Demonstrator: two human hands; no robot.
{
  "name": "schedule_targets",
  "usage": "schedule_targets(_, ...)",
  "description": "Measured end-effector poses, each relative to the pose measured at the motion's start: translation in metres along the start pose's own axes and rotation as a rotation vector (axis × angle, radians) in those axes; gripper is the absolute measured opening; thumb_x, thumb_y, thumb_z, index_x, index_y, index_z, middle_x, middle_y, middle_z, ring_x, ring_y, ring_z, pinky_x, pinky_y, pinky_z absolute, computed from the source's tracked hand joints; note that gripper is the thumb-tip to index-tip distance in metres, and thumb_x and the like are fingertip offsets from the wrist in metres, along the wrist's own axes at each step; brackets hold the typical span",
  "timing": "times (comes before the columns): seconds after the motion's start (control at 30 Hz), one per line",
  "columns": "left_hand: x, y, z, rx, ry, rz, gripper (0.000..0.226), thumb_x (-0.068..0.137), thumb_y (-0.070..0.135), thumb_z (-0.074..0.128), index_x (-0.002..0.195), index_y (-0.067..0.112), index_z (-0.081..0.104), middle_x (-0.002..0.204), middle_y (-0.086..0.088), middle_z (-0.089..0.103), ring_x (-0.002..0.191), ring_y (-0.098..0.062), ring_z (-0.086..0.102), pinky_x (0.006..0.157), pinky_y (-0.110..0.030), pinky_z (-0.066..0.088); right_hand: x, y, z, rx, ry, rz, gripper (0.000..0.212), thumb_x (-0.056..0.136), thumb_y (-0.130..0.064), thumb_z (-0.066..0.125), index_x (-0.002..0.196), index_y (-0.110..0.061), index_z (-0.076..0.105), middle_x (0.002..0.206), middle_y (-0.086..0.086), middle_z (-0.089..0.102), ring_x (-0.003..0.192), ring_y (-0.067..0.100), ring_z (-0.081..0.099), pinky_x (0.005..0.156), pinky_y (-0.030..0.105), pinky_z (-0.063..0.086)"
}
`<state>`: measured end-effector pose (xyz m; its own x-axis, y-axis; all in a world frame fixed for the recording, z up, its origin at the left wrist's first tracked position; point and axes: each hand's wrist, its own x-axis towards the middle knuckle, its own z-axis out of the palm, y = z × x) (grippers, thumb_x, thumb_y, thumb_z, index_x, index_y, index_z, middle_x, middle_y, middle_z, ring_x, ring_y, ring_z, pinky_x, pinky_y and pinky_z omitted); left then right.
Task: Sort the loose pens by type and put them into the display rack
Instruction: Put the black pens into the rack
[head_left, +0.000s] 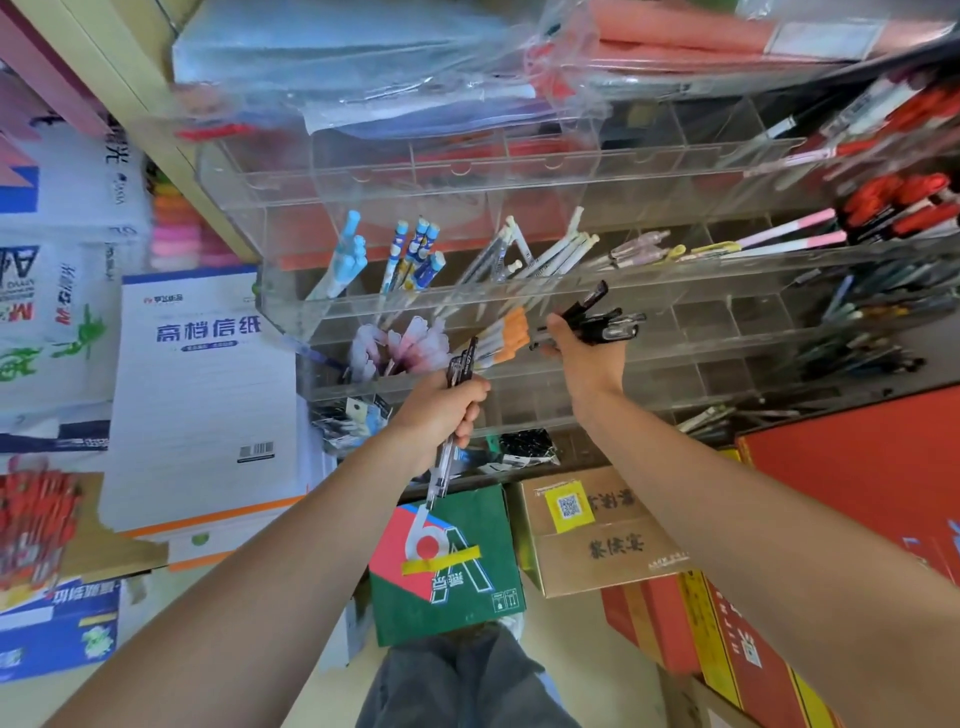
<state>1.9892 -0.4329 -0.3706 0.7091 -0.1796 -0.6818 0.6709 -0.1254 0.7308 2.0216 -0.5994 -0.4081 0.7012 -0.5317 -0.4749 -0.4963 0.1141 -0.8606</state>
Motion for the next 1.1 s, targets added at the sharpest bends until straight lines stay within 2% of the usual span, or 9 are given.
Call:
schedule_targets(0.2, -0.001, 0.003, -0.005, 0.016, -0.024, 0.002, 0.011, 0.094, 0.007, 0.05, 0.088, 0.009, 0.059, 0.056, 0.0, 0.041, 0.043, -0.011, 0.034, 0.041, -0.021, 0.032, 0.0, -0.001, 0.002, -0.091, -0.031, 0.04, 0.02, 0.079, -0.018, 0.077, 0.097, -0.01, 0.069, 0.091, 0.003, 0.073, 0.08, 0.018, 0.072, 0.081, 0.039, 0.059)
schedule_targets(0.4, -0.002, 0.006, -0.007, 0.011, -0.044, -0.007, 0.008, 0.094, 0.009, 0.051, 0.092, 0.006, 0.059, 0.054, 0.001, 0.043, 0.041, -0.01, 0.035, 0.04, -0.022, 0.032, 0.005, -0.01, -0.005, -0.145, -0.028, 0.055, 0.01, 0.082, -0.019, 0.073, 0.081, -0.019, 0.063, 0.091, 0.006, 0.071, 0.089, 0.026, 0.07, 0.087, 0.041, 0.056)
schedule_targets(0.5, -0.003, 0.008, -0.007, 0.015, -0.058, 0.0, 0.008, 0.094, 0.009, 0.052, 0.093, 0.006, 0.059, 0.054, 0.001, 0.043, 0.041, -0.01, 0.035, 0.041, -0.022, 0.031, 0.002, -0.014, -0.01, -0.015, -0.061, 0.054, 0.013, 0.087, -0.007, 0.068, 0.095, -0.014, 0.061, 0.093, 0.005, 0.065, 0.089, 0.023, 0.069, 0.085, 0.032, 0.057)
schedule_targets(0.57, -0.003, 0.008, -0.006, 0.015, -0.08, 0.01, 0.009, 0.094, 0.007, 0.051, 0.092, 0.006, 0.059, 0.054, 0.002, 0.044, 0.041, -0.009, 0.035, 0.041, -0.021, 0.03, 0.001, -0.014, -0.013, 0.031, -0.073, 0.055, 0.028, 0.086, -0.007, 0.069, 0.111, -0.013, 0.057, 0.105, 0.009, 0.06, 0.094, 0.024, 0.067, 0.082, 0.028, 0.056)
schedule_targets(0.67, -0.004, 0.007, -0.003, 0.027, -0.147, 0.043, 0.01, 0.095, 0.003, 0.05, 0.087, 0.006, 0.055, 0.053, 0.0, 0.043, 0.041, -0.009, 0.035, 0.041, -0.02, 0.03, -0.005, -0.013, -0.021, -0.158, 0.035, -0.04, 0.043, 0.082, -0.023, 0.074, 0.118, -0.02, 0.049, 0.109, 0.005, 0.051, 0.093, 0.017, 0.059, 0.082, 0.026, 0.052)
schedule_targets(0.77, -0.006, 0.007, 0.002, 0.1, -0.262, 0.087, 0.016, 0.095, 0.003, 0.051, 0.08, 0.007, 0.046, 0.056, -0.004, 0.041, 0.045, -0.012, 0.036, 0.045, -0.022, 0.032, -0.024, -0.016, -0.035, -0.169, 0.118, -0.229, 0.03, 0.085, -0.028, 0.071, 0.107, -0.02, 0.051, 0.092, -0.002, 0.049, 0.08, 0.011, 0.05, 0.075, 0.021, 0.044)
schedule_targets(0.87, -0.007, 0.01, 0.01, 0.246, -0.365, 0.107, 0.019, 0.095, 0.005, 0.053, 0.077, 0.005, 0.046, 0.058, -0.004, 0.048, 0.046, -0.012, 0.039, 0.05, -0.023, 0.036, -0.044, -0.02, -0.045, -0.125, -0.197, -0.212, 0.021, 0.088, -0.032, 0.066, 0.1, -0.016, 0.059, 0.077, -0.011, 0.055, 0.068, 0.002, 0.052, 0.067, 0.019, 0.043)
schedule_targets(0.97, -0.01, 0.012, 0.023, 0.342, -0.433, 0.122, 0.007, 0.094, 0.006, 0.056, 0.099, 0.007, 0.051, 0.064, -0.004, 0.057, 0.05, -0.01, 0.046, 0.055, -0.024, 0.041, -0.058, -0.026, -0.049, -0.252, -0.545, -0.094, 0.029, 0.087, -0.035, 0.066, 0.106, -0.013, 0.061, 0.079, -0.007, 0.058, 0.057, -0.002, 0.05, 0.057, 0.016, 0.039)
schedule_targets(1.1, -0.014, 0.014, 0.037, 0.349, -0.507, 0.149, 0.019, 0.094, 0.0, 0.052, 0.113, 0.004, 0.05, 0.071, 0.005, 0.064, 0.06, -0.007, 0.051, 0.053, -0.022, 0.041, -0.055, -0.026, -0.057, -0.241, -0.68, 0.03, 0.016, 0.085, -0.017, 0.071, 0.096, -0.012, 0.06, 0.053, 0.0, 0.051, 0.041, 0.006, 0.043, 0.04, 0.016, 0.033)
